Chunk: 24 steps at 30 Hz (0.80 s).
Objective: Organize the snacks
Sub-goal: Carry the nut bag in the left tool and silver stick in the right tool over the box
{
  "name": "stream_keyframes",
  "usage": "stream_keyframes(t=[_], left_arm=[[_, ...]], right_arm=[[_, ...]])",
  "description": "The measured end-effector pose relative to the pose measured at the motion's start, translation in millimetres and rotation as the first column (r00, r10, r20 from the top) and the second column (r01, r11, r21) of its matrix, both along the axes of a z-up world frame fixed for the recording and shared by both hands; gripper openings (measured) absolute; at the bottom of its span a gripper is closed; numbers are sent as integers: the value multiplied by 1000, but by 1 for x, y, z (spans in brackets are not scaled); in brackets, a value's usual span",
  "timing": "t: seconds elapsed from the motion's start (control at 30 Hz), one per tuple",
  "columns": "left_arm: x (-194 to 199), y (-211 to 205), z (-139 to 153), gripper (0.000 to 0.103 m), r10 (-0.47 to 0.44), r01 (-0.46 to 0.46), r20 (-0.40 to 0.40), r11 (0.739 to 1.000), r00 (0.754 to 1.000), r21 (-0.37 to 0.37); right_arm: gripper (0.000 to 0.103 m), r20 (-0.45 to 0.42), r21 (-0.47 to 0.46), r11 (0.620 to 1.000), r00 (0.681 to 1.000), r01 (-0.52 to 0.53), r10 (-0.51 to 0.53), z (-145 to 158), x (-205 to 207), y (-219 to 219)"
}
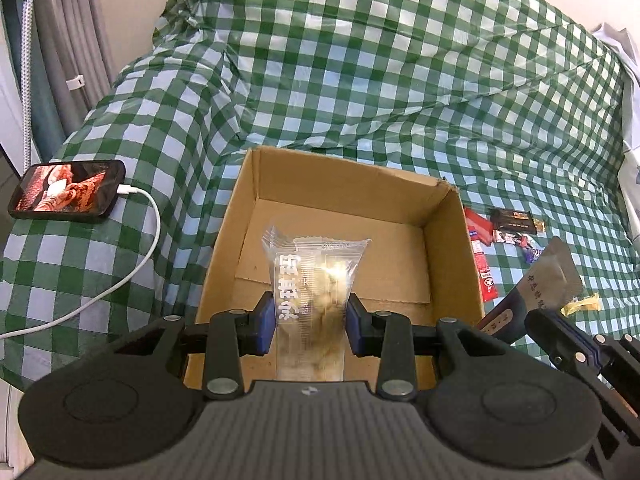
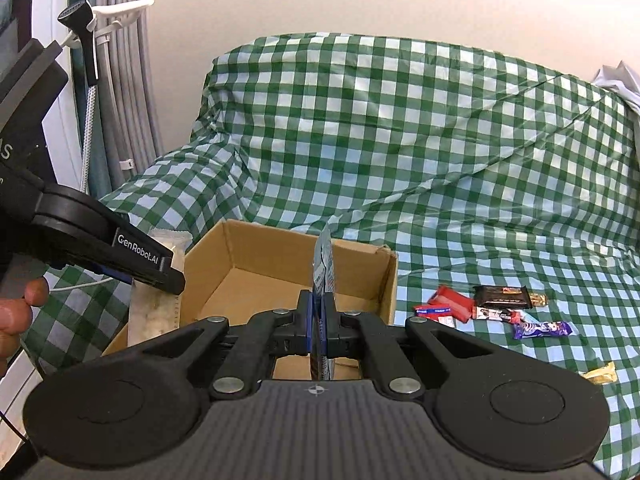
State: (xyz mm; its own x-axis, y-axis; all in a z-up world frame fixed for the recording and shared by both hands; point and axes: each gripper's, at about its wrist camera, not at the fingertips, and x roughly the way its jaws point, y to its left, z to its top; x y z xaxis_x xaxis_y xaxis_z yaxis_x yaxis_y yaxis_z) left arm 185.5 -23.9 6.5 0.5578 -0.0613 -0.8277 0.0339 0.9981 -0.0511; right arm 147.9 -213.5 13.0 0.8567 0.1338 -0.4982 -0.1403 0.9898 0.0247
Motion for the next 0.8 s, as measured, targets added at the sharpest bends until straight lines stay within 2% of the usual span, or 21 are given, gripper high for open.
stream_keyframes(t=[0.8], left_arm=[[30, 5, -39, 40, 5, -5, -87, 1000, 996, 10]], right_arm=[[4, -96, 6, 999, 995, -33, 33, -24, 33, 13]])
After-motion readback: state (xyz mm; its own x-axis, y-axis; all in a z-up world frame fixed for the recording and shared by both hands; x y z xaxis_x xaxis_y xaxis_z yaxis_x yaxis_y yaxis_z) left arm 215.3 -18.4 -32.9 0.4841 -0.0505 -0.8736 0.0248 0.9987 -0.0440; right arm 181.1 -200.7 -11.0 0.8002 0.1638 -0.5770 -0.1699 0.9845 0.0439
